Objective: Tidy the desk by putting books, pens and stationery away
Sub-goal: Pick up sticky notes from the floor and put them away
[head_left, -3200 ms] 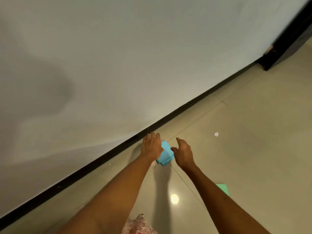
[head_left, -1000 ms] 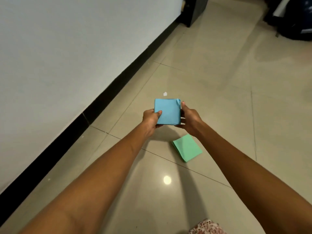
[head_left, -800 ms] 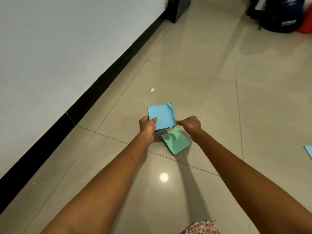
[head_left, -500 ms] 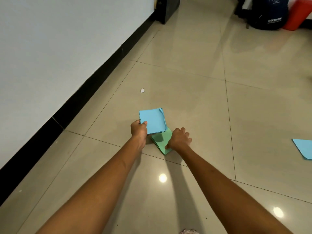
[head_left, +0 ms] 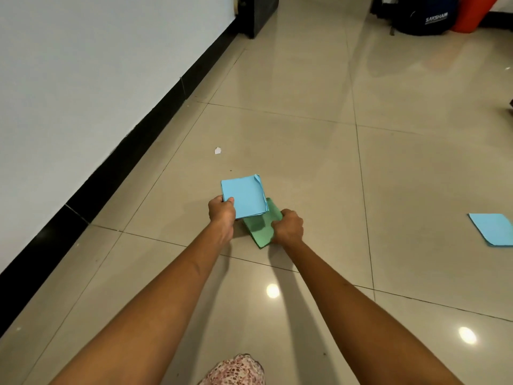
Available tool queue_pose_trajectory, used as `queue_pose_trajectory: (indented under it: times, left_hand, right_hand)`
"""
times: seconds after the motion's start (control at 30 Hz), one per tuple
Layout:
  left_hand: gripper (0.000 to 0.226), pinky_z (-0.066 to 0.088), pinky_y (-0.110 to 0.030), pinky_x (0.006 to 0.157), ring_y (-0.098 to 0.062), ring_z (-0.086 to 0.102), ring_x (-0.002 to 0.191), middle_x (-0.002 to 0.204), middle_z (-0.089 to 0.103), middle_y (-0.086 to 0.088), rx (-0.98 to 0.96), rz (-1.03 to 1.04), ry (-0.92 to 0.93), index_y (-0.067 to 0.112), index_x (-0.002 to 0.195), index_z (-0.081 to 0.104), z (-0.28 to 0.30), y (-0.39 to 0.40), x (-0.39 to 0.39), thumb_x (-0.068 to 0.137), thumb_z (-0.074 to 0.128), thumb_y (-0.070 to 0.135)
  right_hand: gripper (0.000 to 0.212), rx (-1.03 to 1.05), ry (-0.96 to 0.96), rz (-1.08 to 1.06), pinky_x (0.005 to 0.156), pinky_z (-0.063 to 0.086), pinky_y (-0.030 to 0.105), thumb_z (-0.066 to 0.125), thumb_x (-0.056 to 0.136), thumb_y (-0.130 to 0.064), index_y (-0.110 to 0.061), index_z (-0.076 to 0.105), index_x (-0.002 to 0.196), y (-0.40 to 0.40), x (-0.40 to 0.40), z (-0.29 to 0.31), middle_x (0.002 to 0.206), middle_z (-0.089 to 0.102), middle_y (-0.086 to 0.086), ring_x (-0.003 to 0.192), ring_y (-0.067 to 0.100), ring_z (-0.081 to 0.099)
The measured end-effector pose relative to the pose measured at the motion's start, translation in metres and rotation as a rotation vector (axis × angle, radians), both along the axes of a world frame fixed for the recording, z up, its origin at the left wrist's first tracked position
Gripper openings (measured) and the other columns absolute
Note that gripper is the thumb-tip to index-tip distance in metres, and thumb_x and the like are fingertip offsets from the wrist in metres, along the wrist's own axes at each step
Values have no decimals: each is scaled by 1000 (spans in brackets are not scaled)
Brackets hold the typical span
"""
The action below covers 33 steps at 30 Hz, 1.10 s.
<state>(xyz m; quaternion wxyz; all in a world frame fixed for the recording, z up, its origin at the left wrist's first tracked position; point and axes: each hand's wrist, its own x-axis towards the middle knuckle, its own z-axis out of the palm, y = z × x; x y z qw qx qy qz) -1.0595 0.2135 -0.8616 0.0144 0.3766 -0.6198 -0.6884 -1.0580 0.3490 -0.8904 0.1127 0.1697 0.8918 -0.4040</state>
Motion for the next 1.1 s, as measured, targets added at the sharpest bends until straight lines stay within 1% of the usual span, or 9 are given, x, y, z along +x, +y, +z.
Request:
queue_pose_trajectory:
  times: [0.1,0.17,0.33,0.43,0.53,0.67,0.8,0.9,1.1]
  left_hand:
    - [19,51,-42,89,-27,57,93,106,59,-12,-20,8,-4,3,109,57,2,13,1,97,43,5]
    - [21,51,-43,91,-26,57,92,105,58,-10,-35,33,-3,1,111,57,5,25,2,96,43,5]
    - [13,54,-48,90,-27,57,88,99,58,-11,-72,-30,32,7,96,55,21,65,1,94,43,3]
    - [16,54,-50,88,-29,58,89,98,59,-12,-21,-129,57,8,100,58,29,100,1,95,43,4]
    - [26,55,-45,82,-26,59,84,89,61,-8,64,-193,109,12,82,58,35,137,4,98,38,7]
    - [32,52,-44,84,-24,54,84,87,57,-9,95,-209,172,13,77,53,39,170,3,102,32,16]
    - [29,51,-49,89,-26,56,89,98,57,-13,194,-271,198,10,93,55,41,205,4,103,29,20]
    - [30,53,-51,88,-28,57,90,100,56,-14,287,-298,192,12,92,55,43,229,7,103,30,24]
    - [35,58,-44,71,-29,63,89,97,62,-12,416,-427,202,10,112,55,53,275,18,100,39,39]
  right_hand:
    - [25,-440,30,-321,57,59,38,45,92,0,2,59,112,25,-3,14,106,61,18,73,34,62]
    - [23,-602,96,-470,44,55,28,45,95,-2,1,58,113,48,-7,27,103,58,16,74,29,60]
    - [22,-878,93,-454,55,46,26,50,96,-6,-6,55,117,92,-5,60,101,59,11,71,19,57]
    - [29,-782,121,-404,57,46,26,58,92,-8,-3,57,121,103,4,73,103,61,11,77,20,56]
    - [27,-621,203,-427,59,51,26,63,87,-7,1,65,113,117,11,81,98,64,10,82,23,59]
    - [26,-449,240,-541,83,52,33,70,81,-12,-2,71,105,141,17,84,105,70,14,91,29,64]
    - [26,-347,264,-585,79,49,30,71,81,-16,-4,72,104,165,26,86,105,71,14,91,30,65]
    - [26,-245,310,-584,77,48,28,71,81,-16,-6,73,105,182,35,89,104,72,14,89,29,65]
    - [23,-101,335,-638,72,45,26,75,77,-17,-5,73,97,227,48,96,98,72,10,90,28,65]
